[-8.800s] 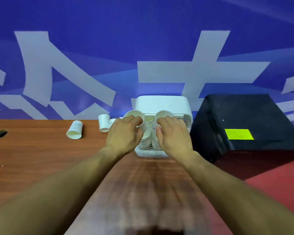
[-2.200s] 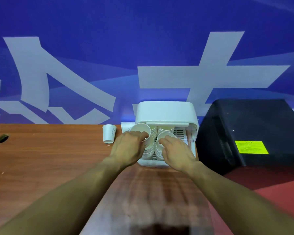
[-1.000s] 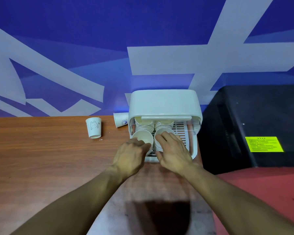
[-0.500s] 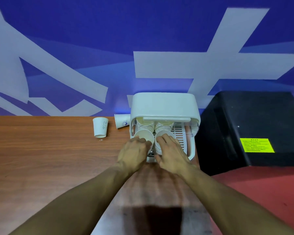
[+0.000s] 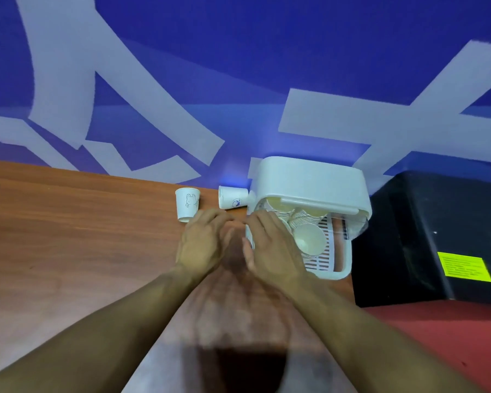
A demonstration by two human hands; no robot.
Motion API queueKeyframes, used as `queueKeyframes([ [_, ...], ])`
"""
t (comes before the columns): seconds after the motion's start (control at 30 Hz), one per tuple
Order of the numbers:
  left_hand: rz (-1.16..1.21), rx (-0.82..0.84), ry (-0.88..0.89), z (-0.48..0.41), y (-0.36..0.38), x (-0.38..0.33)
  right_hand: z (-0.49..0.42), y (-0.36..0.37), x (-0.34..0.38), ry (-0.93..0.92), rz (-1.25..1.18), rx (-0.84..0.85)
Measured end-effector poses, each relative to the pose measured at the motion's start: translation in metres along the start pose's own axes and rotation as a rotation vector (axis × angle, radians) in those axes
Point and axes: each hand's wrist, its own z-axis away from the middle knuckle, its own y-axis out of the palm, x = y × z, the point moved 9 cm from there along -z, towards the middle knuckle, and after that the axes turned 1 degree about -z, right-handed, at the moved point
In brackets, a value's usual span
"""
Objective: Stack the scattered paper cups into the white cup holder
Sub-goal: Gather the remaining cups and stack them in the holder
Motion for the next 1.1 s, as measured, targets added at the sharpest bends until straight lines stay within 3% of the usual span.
queueKeyframes([
  [0.23, -0.049, 0.063, -0.149, -0.015, -0.02, 0.07, -0.06, 0.069, 0.026, 0.027, 0.124, 0.203],
  [0.63, -0.096, 0.241, -0.316, -0.067, 0.011, 0.166, -0.113, 0.17, -0.008, 0.107, 0.406, 0.766],
  [0.9, -0.073, 0.365, -0.271, -0.089, 0.051, 0.177, -0.117, 0.204, -0.032, 0.045, 0.646, 1.002],
  [1.1, -0.1, 0.396, -0.286, -0.082, 0.063, 0.178, -0.117, 0.212, -0.034, -0.023, 0.747, 1.045],
])
